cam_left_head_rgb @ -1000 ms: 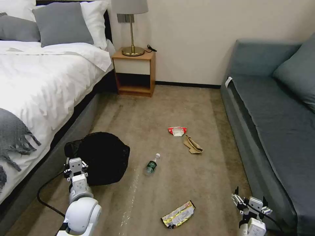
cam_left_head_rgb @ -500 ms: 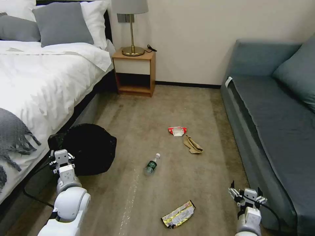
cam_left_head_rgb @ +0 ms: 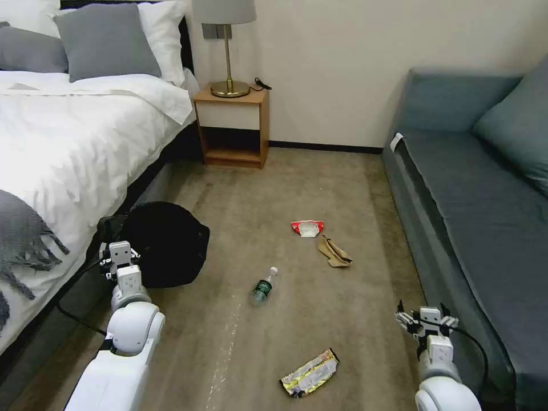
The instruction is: Pick up the trash bin, then pick up the garbage on the floor and place it into the trash bin.
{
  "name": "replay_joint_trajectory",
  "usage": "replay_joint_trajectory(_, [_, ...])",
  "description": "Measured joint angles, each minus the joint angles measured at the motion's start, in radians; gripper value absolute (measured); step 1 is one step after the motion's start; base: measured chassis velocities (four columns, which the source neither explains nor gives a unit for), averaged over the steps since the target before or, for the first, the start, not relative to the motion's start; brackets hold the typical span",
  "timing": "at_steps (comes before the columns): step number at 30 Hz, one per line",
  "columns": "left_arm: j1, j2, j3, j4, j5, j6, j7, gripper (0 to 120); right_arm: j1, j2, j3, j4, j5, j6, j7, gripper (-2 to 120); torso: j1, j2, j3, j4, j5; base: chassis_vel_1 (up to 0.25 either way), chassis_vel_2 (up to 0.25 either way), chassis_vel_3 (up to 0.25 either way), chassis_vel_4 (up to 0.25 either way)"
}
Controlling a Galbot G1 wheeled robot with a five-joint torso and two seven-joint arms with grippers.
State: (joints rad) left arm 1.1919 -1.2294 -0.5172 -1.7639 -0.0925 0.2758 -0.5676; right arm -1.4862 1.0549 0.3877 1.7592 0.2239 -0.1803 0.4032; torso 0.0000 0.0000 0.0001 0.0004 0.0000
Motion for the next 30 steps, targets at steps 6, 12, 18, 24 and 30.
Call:
replay_joint_trajectory(6, [0.008, 0.011, -0.005, 0.006, -0.005, -0.013, 0.023, 3, 0.068, -0.06, -0.114, -0.066, 0.0, -0.01, -0.023, 100, 0.0, 0.0, 0.0, -0.0006, 0.0002, 0.0, 0.0, 0.0, 0.0])
replay_joint_trajectory(12, [0.045, 0.003, -0.008, -0.032, -0.023, -0.014, 0.033, 3, 0.116, -0.101, -0.208, -0.104, 0.027, -0.01, -0.074, 100, 0.0, 0.0, 0.0, -0.0003, 0.0004, 0.0, 0.0, 0.0, 0.0])
replay_joint_trajectory(18, [0.046, -0.017, 0.009, -0.058, -0.031, -0.013, 0.042, 3, 0.146, -0.149, -0.271, -0.116, 0.037, 0.008, -0.137, 100, 0.0, 0.0, 0.0, -0.0005, 0.0002, 0.0, 0.0, 0.0, 0.0])
replay_joint_trajectory(24, [0.031, -0.045, 0.023, -0.061, -0.026, -0.011, 0.043, 3, 0.18, -0.184, -0.335, -0.11, 0.065, 0.015, -0.179, 100, 0.0, 0.0, 0.0, -0.0006, 0.0001, 0.0, 0.0, 0.0, 0.0])
replay_joint_trajectory(30, [0.034, -0.069, 0.024, -0.05, -0.016, -0.012, 0.046, 3, 0.217, -0.209, -0.432, -0.11, 0.104, 0.014, -0.217, 100, 0.0, 0.0, 0.0, -0.0005, 0.0001, 0.0, 0.0, 0.0, 0.0])
